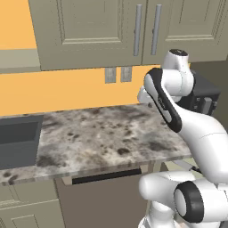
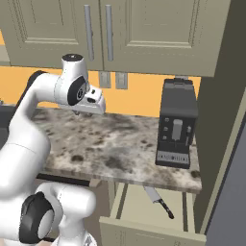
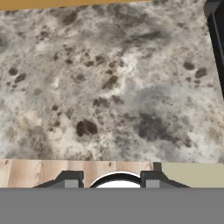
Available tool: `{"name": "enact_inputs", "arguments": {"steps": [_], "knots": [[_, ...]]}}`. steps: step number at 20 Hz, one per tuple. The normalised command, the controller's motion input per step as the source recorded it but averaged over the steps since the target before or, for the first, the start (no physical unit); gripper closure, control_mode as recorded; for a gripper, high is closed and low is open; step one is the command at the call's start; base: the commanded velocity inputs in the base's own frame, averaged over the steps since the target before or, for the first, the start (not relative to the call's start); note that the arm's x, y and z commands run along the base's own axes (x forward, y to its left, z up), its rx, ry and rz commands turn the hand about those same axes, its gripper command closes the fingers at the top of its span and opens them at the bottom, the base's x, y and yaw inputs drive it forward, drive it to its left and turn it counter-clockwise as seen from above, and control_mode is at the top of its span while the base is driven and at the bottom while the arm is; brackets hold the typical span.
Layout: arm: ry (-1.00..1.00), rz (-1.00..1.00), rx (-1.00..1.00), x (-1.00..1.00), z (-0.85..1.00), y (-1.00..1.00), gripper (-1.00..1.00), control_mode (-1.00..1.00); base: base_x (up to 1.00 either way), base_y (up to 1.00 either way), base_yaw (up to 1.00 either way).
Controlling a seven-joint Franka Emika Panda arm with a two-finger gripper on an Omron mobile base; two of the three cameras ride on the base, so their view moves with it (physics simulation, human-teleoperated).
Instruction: Pick up the knife from the drawer and place it on the cutting board. Then place the meat from the plate to the cutting board.
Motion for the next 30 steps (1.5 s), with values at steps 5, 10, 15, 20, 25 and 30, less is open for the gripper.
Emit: {"name": "enact_inputs", "arguments": {"steps": [5, 10, 15, 20, 25, 30], "knots": [[-0.07, 0.0, 0.0, -0.27, 0.0, 0.0, -1.0, -1.0, 0.0, 0.0, 0.0], [-0.22, 0.0, -0.08, -0.66, 0.0, 0.0, -1.0, -1.0, 0.0, 0.0, 0.0], [-0.07, 0.0, -0.07, -0.59, 0.01, 0.0, -1.0, -1.0, 0.0, 0.0, 0.0], [-0.05, 0.0, 0.01, -0.7, 0.0, 0.0, -1.0, -1.0, 0.0, 0.0, 0.0], [-0.12, -0.01, 0.0, -0.49, 0.01, 0.0, -1.0, -1.0, 0.0, 0.0, 0.0], [0.0, 0.0, 0.0, -0.47, 0.12, 0.0, -1.0, -1.0, 0.0, 0.0, 0.0]]}}
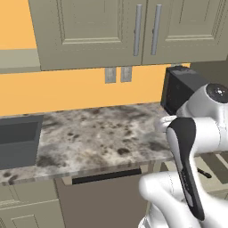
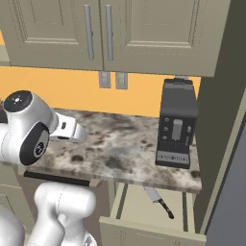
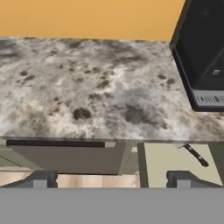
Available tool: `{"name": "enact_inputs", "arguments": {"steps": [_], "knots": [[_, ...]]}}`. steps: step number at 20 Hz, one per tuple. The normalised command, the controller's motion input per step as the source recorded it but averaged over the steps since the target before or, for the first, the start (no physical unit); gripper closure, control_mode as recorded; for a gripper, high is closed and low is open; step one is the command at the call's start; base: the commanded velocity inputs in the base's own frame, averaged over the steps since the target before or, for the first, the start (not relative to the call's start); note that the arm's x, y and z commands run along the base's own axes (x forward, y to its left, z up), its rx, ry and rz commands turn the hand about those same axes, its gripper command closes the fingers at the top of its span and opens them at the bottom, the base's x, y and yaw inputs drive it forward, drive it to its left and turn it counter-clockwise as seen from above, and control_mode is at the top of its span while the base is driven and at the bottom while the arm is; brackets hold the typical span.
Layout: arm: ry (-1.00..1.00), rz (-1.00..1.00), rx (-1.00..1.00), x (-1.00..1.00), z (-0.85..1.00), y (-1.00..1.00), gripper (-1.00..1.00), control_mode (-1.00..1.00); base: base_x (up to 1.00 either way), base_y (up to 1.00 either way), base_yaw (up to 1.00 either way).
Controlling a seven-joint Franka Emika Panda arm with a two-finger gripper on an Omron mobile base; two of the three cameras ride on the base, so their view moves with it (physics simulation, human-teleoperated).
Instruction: Pick up the knife from the drawer and place it on the cutting board. Then place the meat from the plate to the cutting board.
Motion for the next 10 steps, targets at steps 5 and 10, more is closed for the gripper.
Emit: {"name": "enact_inputs", "arguments": {"steps": [5, 10], "knots": [[0.0, 0.0, 0.0, -0.38, 0.0, 0.02, -1.0, 1.0, -0.21, 0.07, 0.0], [0.0, 0.0, 0.0, 0.0, 0.0, 0.0, -1.0, 1.0, -0.37, 0.75, 0.0]]}}
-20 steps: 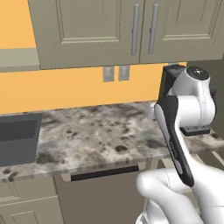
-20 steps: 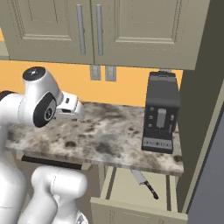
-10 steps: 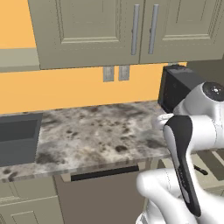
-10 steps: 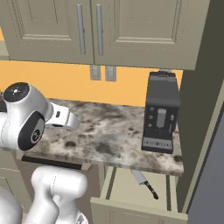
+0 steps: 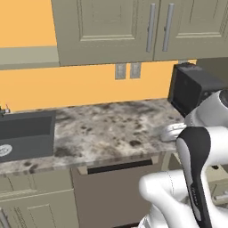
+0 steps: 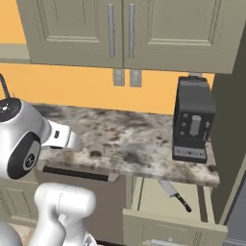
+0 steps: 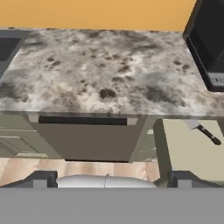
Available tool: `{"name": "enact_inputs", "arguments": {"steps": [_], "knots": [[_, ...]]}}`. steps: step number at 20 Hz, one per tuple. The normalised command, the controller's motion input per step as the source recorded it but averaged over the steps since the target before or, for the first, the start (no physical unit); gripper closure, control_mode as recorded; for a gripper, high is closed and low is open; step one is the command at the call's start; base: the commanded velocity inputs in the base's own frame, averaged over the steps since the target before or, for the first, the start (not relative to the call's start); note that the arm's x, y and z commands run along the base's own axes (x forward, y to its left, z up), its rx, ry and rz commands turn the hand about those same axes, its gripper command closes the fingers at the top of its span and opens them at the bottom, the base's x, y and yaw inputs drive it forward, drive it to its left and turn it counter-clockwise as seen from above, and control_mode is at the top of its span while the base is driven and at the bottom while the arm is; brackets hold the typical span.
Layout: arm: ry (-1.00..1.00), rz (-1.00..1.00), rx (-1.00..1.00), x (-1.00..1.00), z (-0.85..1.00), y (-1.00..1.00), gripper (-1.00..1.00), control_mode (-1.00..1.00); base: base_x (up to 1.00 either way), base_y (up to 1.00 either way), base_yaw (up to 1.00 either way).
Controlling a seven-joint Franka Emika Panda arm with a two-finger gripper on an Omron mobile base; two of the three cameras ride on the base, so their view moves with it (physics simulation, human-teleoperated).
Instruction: Pick up the knife from the drawer and place it on the cutting board. Then place the meat from the plate to the cutting board.
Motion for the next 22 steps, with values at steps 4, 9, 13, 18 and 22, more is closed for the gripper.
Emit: {"name": "enact_inputs", "arguments": {"steps": [4, 9, 13, 18, 22], "knots": [[0.0, 0.0, 0.0, 0.0, 0.0, 0.0, -1.0, 1.0, 0.0, 0.5, -0.2], [0.0, 0.0, 0.0, 0.0, 0.0, 0.0, -1.0, 1.0, 0.0, 0.07, -0.44], [0.0, 0.0, 0.0, 0.0, 0.0, 0.0, -1.0, 1.0, 0.0, 0.03, -0.42], [0.0, 0.0, 0.0, 0.0, 0.0, 0.0, -1.0, 1.0, 0.0, 0.15, -0.48], [0.0, 0.0, 0.0, 0.0, 0.0, 0.0, -1.0, 1.0, 0.0, 0.79, -0.59]]}}
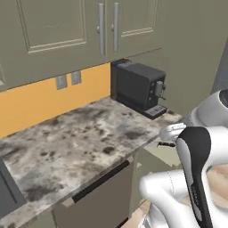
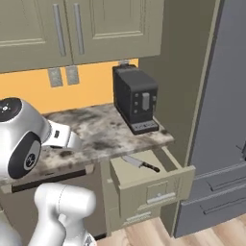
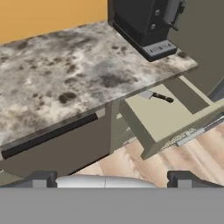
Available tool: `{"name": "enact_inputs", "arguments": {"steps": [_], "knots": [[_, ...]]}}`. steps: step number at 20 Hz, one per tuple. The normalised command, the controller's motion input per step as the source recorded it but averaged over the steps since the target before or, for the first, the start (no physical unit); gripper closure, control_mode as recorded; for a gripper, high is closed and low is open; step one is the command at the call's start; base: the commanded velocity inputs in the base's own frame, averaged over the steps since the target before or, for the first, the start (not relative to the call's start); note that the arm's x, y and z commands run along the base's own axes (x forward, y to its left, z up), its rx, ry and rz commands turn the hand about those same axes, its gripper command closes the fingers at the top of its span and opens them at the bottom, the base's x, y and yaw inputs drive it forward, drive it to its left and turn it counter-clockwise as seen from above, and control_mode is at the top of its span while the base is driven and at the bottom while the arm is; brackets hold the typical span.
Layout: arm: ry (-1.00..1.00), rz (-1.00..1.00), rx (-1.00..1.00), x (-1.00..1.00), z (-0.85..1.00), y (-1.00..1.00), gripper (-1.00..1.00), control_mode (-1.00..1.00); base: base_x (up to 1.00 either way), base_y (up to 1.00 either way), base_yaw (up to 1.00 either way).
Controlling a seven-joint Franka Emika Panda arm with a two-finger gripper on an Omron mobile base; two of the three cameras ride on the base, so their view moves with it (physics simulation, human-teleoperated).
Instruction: Pick up the knife from the drawer and place it on the cutting board. Then place the meat from the plate to the cutting board.
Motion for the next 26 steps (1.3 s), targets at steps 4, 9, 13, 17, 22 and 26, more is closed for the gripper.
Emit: {"name": "enact_inputs", "arguments": {"steps": [4, 9, 13, 17, 22, 26], "knots": [[0.0, 0.0, 0.0, 0.0, 0.0, 0.0, -1.0, 1.0, 0.07, 0.49, -0.4], [0.0, 0.0, 0.0, 0.0, 0.0, 0.0, -1.0, 1.0, 0.28, 0.09, -0.23], [0.0, 0.0, 0.0, 0.0, 0.0, 0.0, -1.0, 1.0, 0.71, 0.44, -0.26], [0.0, 0.0, 0.0, 0.0, 0.0, 0.0, -1.0, 1.0, 0.85, 0.45, -0.33], [0.0, 0.0, 0.0, 0.0, 0.0, 0.0, -1.0, 1.0, 0.57, -0.33, -0.28], [0.0, 0.0, 0.0, 0.0, 0.0, 0.0, -1.0, 1.0, 0.47, -0.59, -0.4]]}}
